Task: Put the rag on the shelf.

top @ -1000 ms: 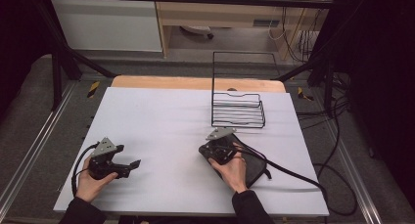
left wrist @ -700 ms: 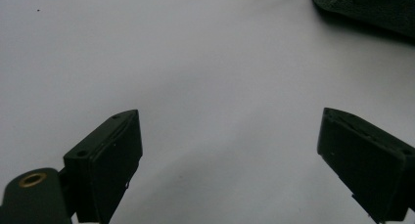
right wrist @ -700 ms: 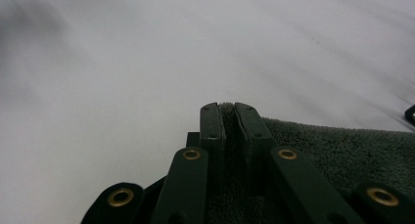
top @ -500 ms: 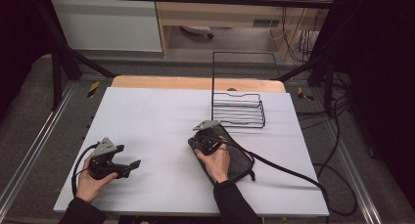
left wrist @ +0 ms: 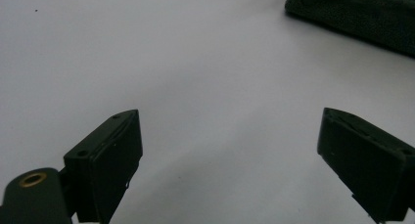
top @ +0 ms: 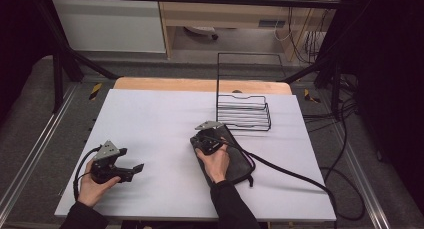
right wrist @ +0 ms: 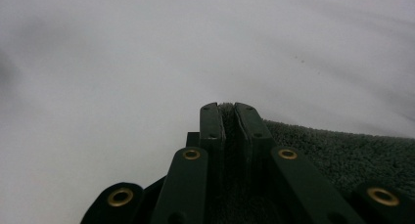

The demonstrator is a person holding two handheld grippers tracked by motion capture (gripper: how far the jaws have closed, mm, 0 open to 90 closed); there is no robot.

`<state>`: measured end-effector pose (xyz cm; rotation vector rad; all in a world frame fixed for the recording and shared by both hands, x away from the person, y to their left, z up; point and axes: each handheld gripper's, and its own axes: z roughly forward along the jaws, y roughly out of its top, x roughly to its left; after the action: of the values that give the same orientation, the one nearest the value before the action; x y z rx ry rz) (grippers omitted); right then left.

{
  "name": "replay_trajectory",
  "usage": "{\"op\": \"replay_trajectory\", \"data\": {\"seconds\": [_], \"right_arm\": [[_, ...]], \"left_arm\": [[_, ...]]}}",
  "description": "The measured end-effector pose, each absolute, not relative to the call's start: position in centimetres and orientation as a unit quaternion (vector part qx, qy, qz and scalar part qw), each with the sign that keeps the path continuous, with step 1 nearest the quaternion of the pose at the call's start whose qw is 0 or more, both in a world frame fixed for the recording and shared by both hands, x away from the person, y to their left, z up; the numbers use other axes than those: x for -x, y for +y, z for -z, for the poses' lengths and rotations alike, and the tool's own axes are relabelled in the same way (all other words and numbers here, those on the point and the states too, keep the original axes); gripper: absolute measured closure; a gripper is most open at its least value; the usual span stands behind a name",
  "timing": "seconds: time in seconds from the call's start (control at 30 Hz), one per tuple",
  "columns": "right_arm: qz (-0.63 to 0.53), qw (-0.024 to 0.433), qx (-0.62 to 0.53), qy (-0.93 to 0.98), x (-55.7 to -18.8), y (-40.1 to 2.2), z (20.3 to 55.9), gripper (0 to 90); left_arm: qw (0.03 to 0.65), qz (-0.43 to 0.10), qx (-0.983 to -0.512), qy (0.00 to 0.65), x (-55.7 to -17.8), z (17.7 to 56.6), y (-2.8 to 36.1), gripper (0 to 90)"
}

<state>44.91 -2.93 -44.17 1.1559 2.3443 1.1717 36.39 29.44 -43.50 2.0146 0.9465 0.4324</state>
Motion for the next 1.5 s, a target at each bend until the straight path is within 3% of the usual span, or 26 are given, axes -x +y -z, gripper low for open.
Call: {"op": "replay_trajectory", "data": {"seconds": [0.1, 0.2, 0.23, 0.4, 0.47, 0.93, 1.13, 1.5], "right_arm": [[-0.405, 0.139, -0.399, 0.811, -44.9, -2.8, 44.5, 80.1], [-0.424, 0.142, -0.388, 0.806, -44.5, -2.9, 43.8, 60.2], [-0.424, 0.142, -0.388, 0.806, -44.5, -2.9, 43.8, 60.2], [-0.440, 0.141, -0.353, 0.814, -42.7, -4.2, 40.8, 36.2], [-0.433, 0.139, -0.342, 0.823, -41.7, -5.0, 40.3, 32.8], [-0.412, 0.101, -0.326, 0.845, -35.4, -10.0, 42.3, 33.1], [-0.391, 0.078, -0.321, 0.859, -34.1, -11.1, 43.3, 53.1], [-0.382, 0.076, -0.311, 0.867, -33.3, -12.4, 44.4, 57.9]], "left_arm": [[0.423, -0.172, -0.805, 0.379, -36.4, 43.5, 29.4, 9.4], [0.422, -0.173, -0.806, 0.378, -36.3, 43.5, 29.4, 9.4], [0.423, -0.172, -0.805, 0.379, -36.3, 43.5, 29.4, 9.4], [0.421, -0.171, -0.806, 0.380, -36.3, 43.6, 29.5, 9.1], [0.423, -0.172, -0.805, 0.380, -36.3, 43.5, 29.4, 9.1], [0.416, -0.170, -0.808, 0.381, -36.3, 43.7, 29.2, 8.9], [0.418, -0.172, -0.808, 0.379, -36.2, 43.6, 29.2, 8.9], [0.417, -0.172, -0.810, 0.376, -36.2, 43.6, 29.1, 9.0]]}}
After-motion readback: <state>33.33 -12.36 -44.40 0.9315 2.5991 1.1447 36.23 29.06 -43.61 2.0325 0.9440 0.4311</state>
